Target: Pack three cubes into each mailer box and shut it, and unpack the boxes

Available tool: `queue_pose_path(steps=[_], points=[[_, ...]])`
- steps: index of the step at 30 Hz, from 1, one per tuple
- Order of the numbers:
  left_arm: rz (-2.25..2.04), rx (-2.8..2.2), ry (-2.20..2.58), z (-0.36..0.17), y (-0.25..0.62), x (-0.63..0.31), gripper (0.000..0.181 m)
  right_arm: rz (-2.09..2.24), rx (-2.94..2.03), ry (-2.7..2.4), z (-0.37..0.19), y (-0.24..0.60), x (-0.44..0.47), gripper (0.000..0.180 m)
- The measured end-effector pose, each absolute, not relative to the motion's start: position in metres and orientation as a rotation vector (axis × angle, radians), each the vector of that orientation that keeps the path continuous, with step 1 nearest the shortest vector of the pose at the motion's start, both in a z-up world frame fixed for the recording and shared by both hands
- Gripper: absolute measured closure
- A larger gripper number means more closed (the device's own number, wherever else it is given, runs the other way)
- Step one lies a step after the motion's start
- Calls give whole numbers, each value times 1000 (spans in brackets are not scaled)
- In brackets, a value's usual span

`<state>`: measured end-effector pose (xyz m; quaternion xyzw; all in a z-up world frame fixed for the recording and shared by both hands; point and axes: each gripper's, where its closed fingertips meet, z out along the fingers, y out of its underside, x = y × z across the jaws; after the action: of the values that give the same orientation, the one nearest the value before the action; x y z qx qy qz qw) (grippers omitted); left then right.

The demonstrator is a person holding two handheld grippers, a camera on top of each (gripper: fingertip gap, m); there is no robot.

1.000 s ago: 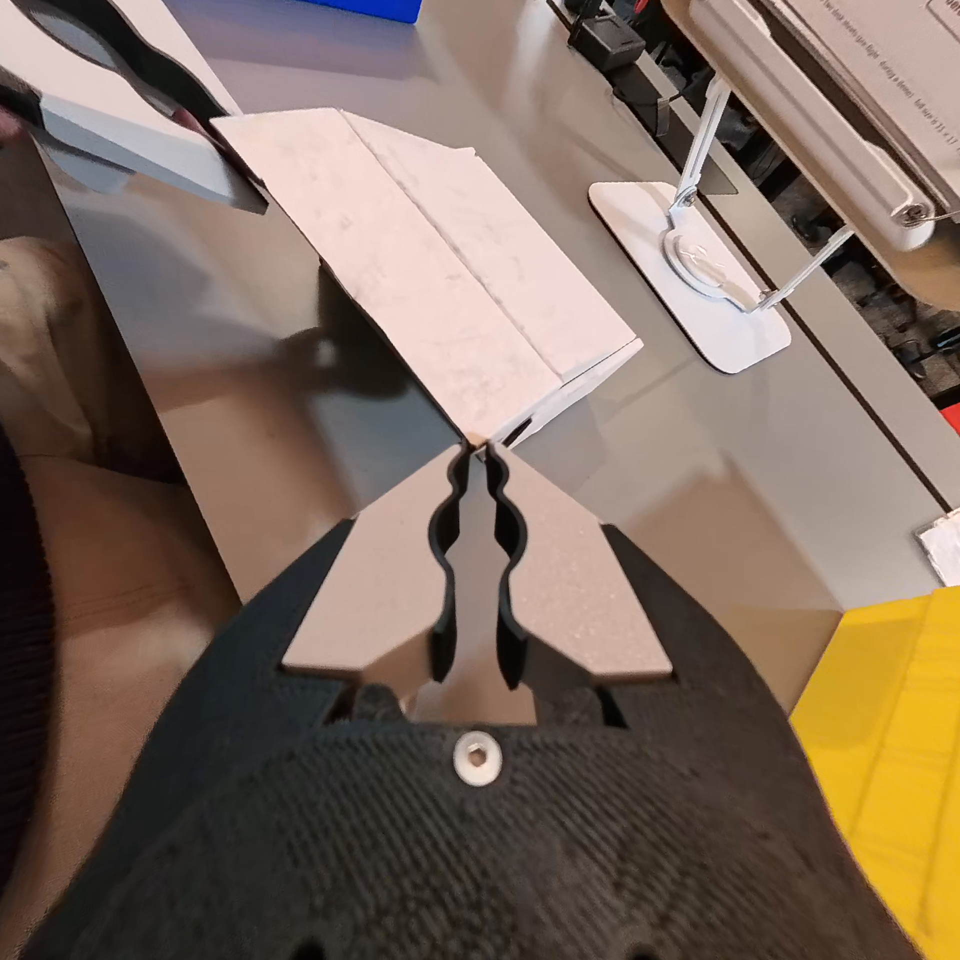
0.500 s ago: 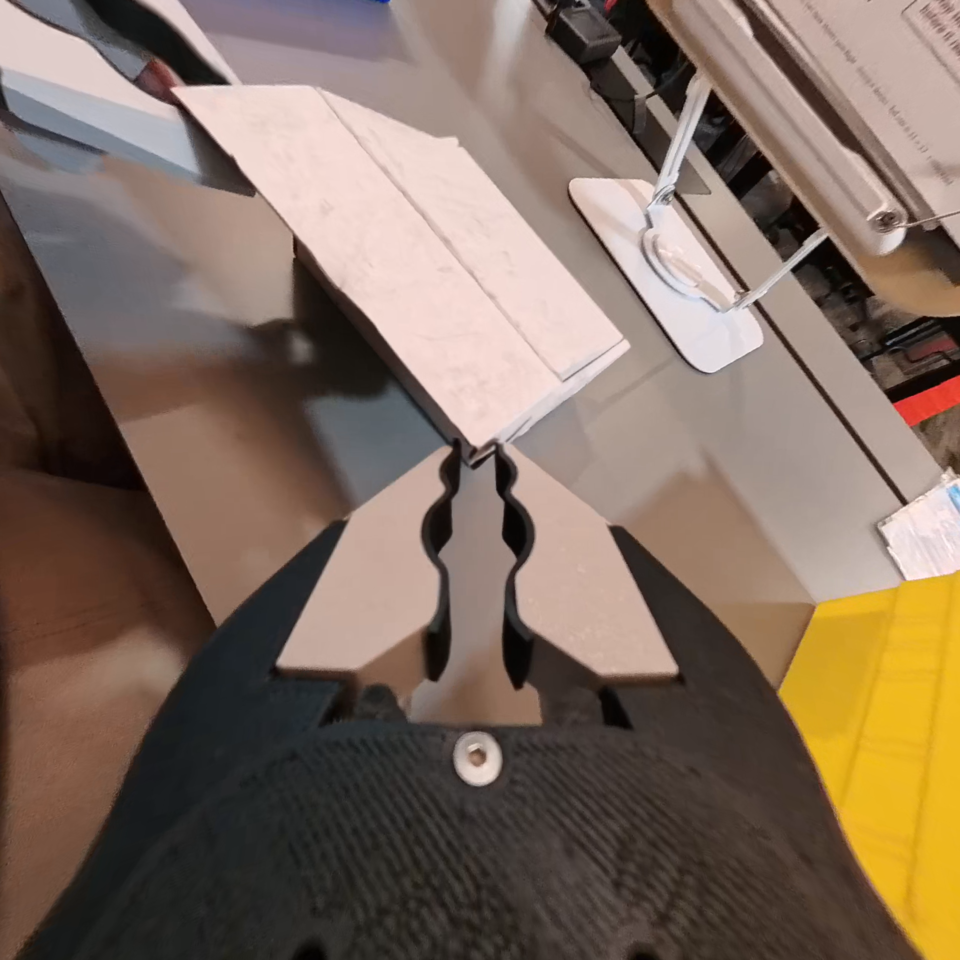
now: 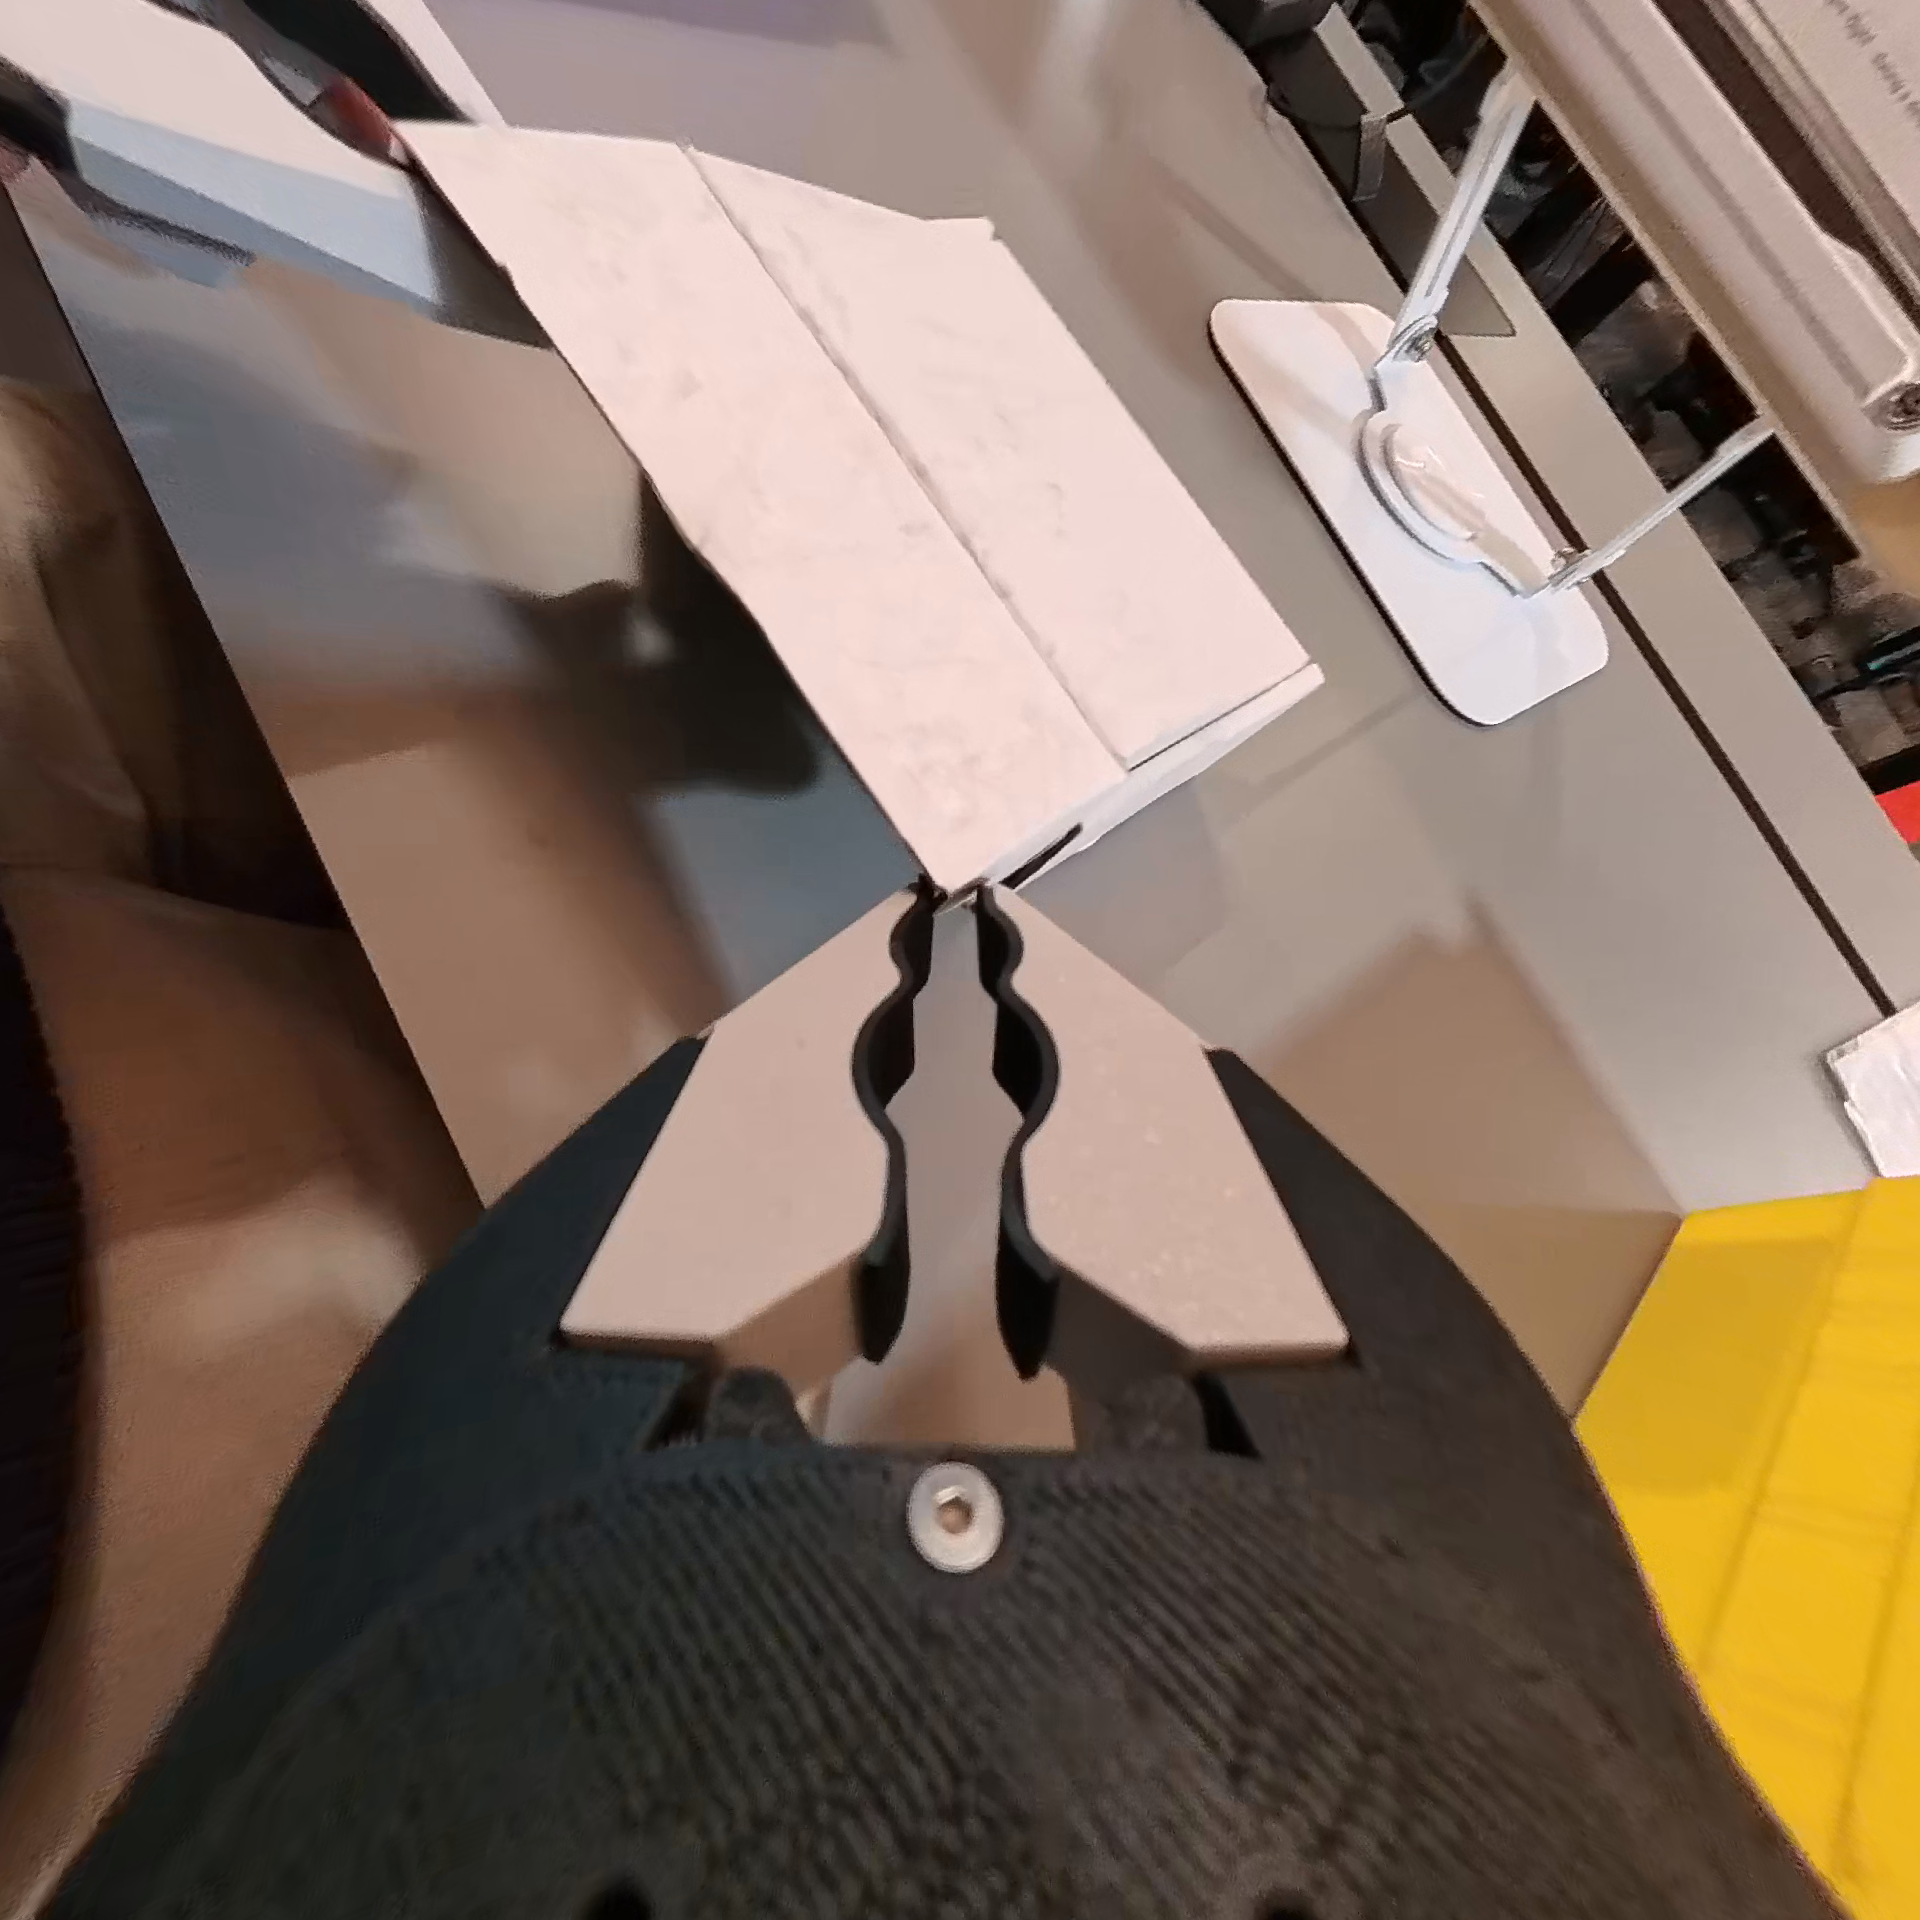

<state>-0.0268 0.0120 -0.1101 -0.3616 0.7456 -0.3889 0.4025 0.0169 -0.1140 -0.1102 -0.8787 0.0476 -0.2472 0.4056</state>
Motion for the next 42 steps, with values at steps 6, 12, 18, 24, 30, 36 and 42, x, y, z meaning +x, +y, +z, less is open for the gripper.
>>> queue_pose_path(steps=[6,12,18,24,30,36,42], points=[[-942,-934,1918,-121,15,-25,169,-626,-2271,88,-121,-113,15,172],[-867,-927,1929,-129,18,-22,167,-629,-2295,75,-127,-113,15,174],[-902,-957,1936,-131,17,-22,165,-646,-2296,66,-128,-113,16,173],[-914,-972,1959,-134,18,-24,154,-591,-2281,90,-128,-115,15,156],[-932,-1112,1955,-137,37,-26,145,-395,-2298,180,-133,-130,14,111],[-1227,-1419,1849,-126,52,-24,148,-262,-2156,299,-110,-139,21,119],[-1391,-1468,1797,-114,48,-24,145,0,-1965,400,-90,-134,17,126]])
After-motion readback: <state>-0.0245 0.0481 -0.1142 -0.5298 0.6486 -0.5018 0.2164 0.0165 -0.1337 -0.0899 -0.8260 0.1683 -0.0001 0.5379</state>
